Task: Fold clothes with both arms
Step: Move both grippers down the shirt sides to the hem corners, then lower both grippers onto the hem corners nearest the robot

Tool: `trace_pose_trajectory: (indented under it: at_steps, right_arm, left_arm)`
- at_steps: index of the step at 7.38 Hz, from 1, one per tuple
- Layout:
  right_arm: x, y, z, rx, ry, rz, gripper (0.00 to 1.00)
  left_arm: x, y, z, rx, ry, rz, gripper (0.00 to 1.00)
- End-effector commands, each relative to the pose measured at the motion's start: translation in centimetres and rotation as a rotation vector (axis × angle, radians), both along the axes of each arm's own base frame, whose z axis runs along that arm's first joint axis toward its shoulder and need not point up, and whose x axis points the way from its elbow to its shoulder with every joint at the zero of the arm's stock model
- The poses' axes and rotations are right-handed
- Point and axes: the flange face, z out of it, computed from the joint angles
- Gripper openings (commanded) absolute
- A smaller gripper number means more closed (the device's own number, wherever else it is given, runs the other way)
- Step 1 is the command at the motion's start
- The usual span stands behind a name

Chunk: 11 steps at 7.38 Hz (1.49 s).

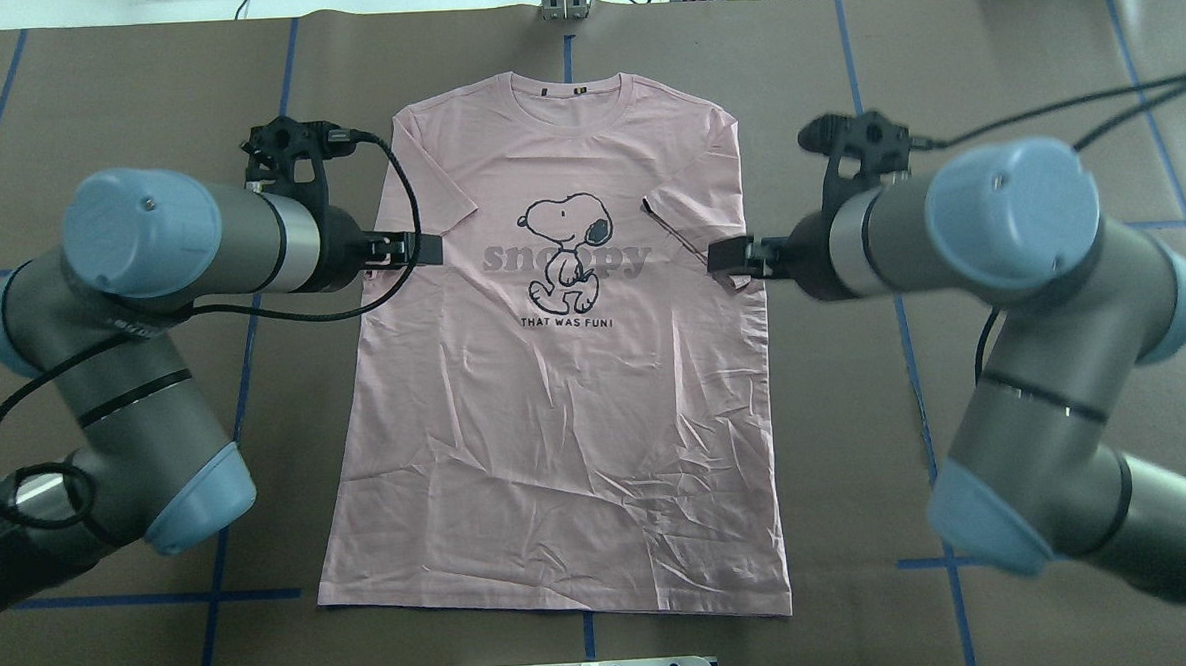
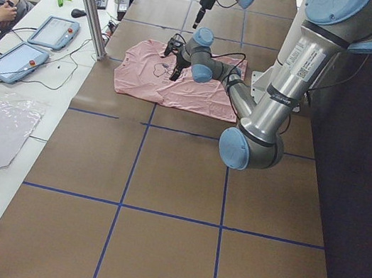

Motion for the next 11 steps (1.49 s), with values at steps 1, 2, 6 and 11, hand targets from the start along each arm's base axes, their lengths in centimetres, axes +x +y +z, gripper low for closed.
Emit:
trace_pose_trajectory:
  at_steps: [1, 2, 6, 11]
  right_arm:
    - [-6.0, 12.4, 0.7, -0.050, -0.028, 0.065, 0.96]
    - [-7.3, 16.1, 1.5, -0.077, -0.019, 0.077, 0.92]
    - [-7.1, 20.8, 2.9, -0.054, -0.007, 0.080, 0.90]
    - [-7.1, 20.7, 2.8, -0.043, -0.007, 0.093, 0.92]
  left_arm:
    - [-1.9, 6.2, 2.7, -0.052, 0.010, 0.040, 1.00]
    - [-2.5, 9.3, 3.8, -0.081, 0.009, 0.071, 1.00]
    - [1.4, 22.0, 9.4, -0.290, -0.040, 0.084, 0.76]
    - [4.6, 27.0, 11.3, -0.345, -0.078, 0.108, 0.53]
